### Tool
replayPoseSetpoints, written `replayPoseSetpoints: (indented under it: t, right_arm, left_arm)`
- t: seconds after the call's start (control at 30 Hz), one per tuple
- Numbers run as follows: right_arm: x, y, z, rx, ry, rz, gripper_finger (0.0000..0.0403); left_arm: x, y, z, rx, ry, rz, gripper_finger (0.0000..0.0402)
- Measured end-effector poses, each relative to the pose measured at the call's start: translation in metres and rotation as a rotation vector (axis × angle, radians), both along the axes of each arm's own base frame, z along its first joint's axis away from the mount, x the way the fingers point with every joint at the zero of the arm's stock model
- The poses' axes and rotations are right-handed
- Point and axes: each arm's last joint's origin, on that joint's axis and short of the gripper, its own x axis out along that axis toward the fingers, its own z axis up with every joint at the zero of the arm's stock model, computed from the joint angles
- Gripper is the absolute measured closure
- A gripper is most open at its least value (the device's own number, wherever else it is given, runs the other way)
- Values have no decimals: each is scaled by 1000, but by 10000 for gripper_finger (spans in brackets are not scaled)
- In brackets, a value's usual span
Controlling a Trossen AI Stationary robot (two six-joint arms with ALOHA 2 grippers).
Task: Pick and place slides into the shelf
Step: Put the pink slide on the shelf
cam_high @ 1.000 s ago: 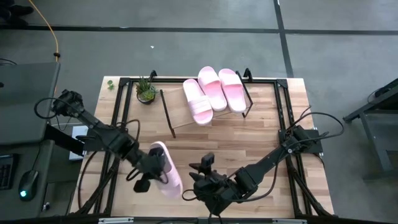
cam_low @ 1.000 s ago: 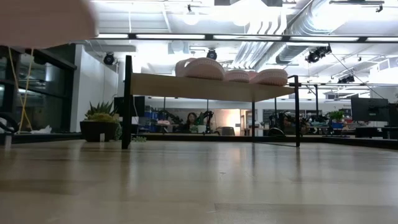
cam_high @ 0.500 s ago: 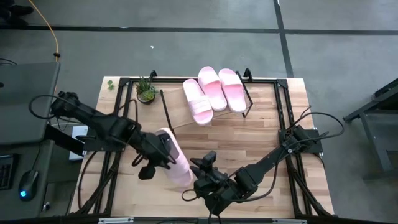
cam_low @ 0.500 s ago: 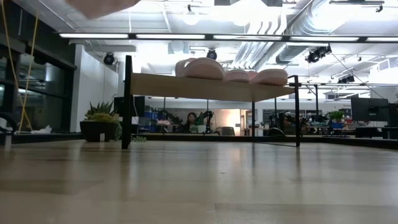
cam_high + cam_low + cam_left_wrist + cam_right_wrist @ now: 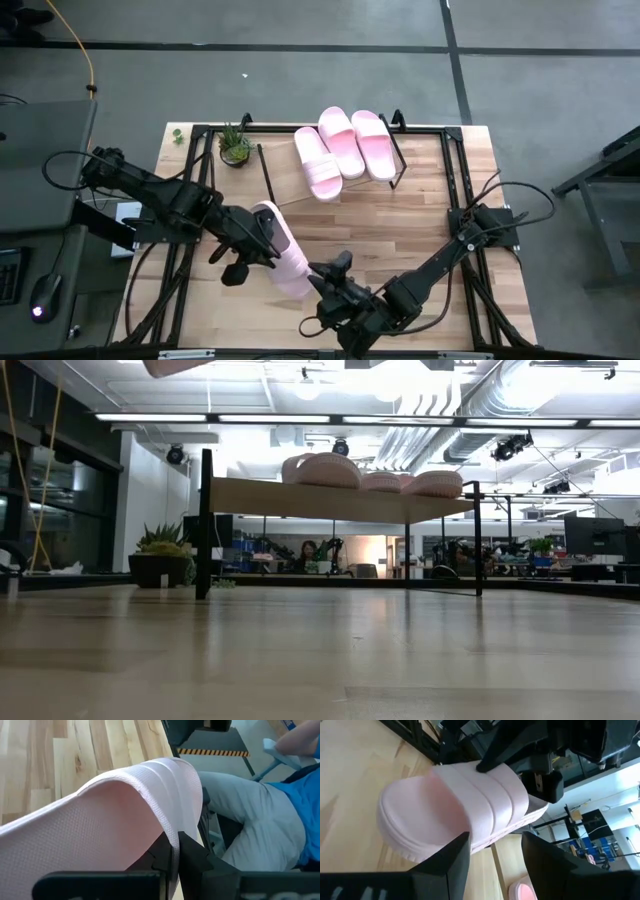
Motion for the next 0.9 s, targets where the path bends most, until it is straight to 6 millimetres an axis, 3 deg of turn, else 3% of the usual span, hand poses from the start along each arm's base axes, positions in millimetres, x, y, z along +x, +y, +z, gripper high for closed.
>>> replayPoseSetpoints:
  t: [0.33,0.7,0.9]
  right_arm:
    - [5,-2,2,21,-9,17,234]
    - [5,-2,2,34,-6,30,234]
    - [6,-4,1,32,-2,24,234]
  left_arm:
    - [2,1,1,8,-23,-9,390]
    - [9,21,4,-30,-53,33,390]
    - [11,18,7,-73,-91,-8,390]
